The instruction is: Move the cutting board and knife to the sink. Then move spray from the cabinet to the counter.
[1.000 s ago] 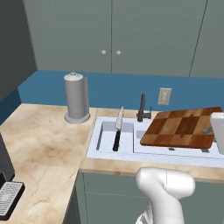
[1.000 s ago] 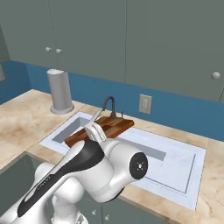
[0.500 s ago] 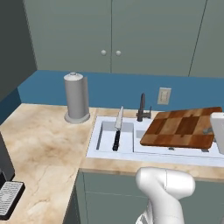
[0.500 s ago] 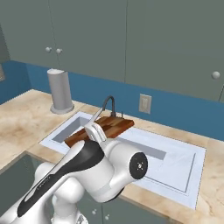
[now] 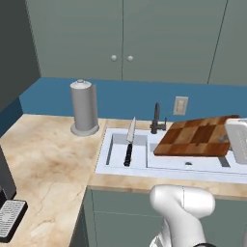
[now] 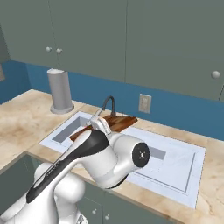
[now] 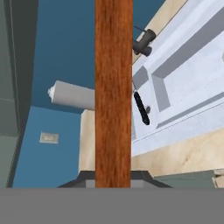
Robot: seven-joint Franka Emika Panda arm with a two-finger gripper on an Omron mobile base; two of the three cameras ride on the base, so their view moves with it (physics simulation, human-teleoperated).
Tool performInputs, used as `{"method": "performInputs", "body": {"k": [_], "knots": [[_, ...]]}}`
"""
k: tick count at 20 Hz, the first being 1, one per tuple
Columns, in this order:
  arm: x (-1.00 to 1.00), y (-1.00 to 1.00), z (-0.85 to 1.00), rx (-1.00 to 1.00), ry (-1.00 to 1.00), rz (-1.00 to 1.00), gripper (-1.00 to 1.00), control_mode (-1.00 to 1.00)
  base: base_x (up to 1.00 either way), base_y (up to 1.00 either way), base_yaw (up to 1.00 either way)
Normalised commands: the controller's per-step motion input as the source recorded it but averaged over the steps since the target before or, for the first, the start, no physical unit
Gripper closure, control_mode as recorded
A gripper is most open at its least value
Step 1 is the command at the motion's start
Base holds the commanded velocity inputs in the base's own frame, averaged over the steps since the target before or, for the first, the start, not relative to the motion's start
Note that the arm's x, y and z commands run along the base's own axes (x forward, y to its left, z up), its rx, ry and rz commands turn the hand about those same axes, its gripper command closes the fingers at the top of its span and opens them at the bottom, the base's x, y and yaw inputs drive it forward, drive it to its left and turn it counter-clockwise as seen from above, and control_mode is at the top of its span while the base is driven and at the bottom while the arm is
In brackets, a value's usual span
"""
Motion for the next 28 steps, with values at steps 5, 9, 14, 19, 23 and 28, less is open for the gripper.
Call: {"method": "performInputs", "body": {"k": [5, 9, 14, 19, 23, 28], "knots": [[0.22, -0.32, -0.02, 0.00, 0.06, 0.00, 1.00, -1.00, 0.00, 0.00, 0.00], [0.23, -0.34, 0.00, 0.00, 0.05, 0.00, 1.00, -1.00, 0.00, 0.00, 0.00], [0.16, -0.26, 0.00, 0.00, 0.00, 0.04, 1.00, -1.00, 0.00, 0.00, 0.00], [0.03, -0.24, -0.04, 0.00, -0.02, 0.06, 1.00, -1.00, 0.00, 0.00, 0.00], [0.00, -0.08, -0.11, -0.06, -0.20, 0.10, 1.00, -1.00, 0.00, 0.00, 0.00], [0.04, 0.00, -0.12, -0.10, -0.22, 0.12, 1.00, -1.00, 0.00, 0.00, 0.00]]}}
